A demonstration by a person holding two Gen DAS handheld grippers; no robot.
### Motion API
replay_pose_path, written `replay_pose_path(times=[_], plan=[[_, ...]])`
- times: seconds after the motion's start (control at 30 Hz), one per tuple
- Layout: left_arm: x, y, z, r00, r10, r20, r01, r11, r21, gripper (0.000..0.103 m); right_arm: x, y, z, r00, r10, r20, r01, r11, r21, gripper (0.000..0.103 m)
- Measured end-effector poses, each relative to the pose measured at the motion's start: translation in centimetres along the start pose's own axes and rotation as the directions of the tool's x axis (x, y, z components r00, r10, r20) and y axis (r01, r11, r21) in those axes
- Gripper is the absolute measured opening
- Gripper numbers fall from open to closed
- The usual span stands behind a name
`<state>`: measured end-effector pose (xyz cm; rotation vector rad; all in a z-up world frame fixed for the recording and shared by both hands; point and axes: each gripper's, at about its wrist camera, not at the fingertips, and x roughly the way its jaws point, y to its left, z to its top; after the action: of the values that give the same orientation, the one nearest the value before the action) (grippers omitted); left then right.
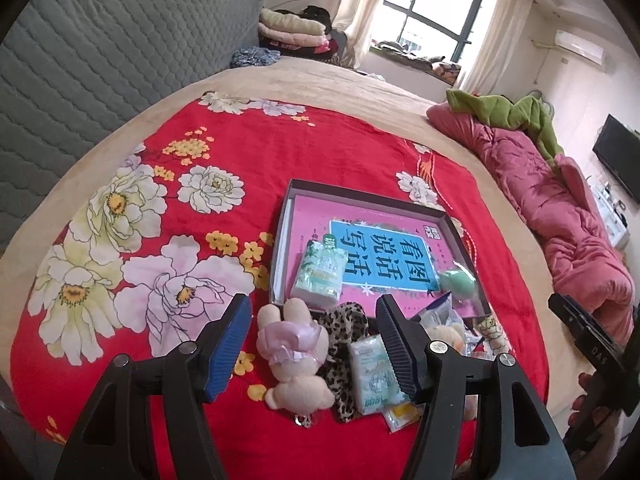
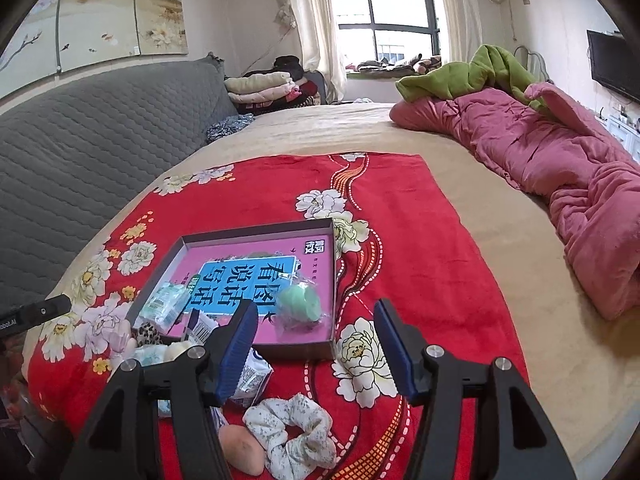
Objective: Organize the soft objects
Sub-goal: 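Withdraw both tools from the box back toward the pile of plush toys, then grasp the pink bunny plush with left tool while right grasps the white floral scrunchie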
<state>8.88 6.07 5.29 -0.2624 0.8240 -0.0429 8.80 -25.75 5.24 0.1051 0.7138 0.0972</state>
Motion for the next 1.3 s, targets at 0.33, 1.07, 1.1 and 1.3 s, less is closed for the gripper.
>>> replay_pose_path(times=[0.33,1.07,1.1,1.3], plan=[[-0.5,-0.7,-1.5,1.0,0.008,-0.024,-0.007,0.999,0.035,0.066,-0.6,0.1,-2.2,0.999,0.0,-0.037,-0.001,0.999,-0.038,0.06],[0.3,0.0,-5.0,0.993,0.075,-0.088,-0.067,0.994,0.09,0.066,0.2,1.3,-6.1,0.991,0.012,-0.131,-0.026,0.994,-0.106,0.06],[0.3,0.1,-5.1,0.993,0.077,-0.089,-0.069,0.993,0.095,0.066,0.3,1.3,-6.3,0.991,0.012,-0.134,-0.027,0.994,-0.11,0.06],[1.3,0.5,-6.0,0.989,0.088,-0.118,-0.078,0.993,0.085,0.066,1.0,1.7,-7.4,0.987,0.004,-0.162,-0.022,0.993,-0.114,0.06]])
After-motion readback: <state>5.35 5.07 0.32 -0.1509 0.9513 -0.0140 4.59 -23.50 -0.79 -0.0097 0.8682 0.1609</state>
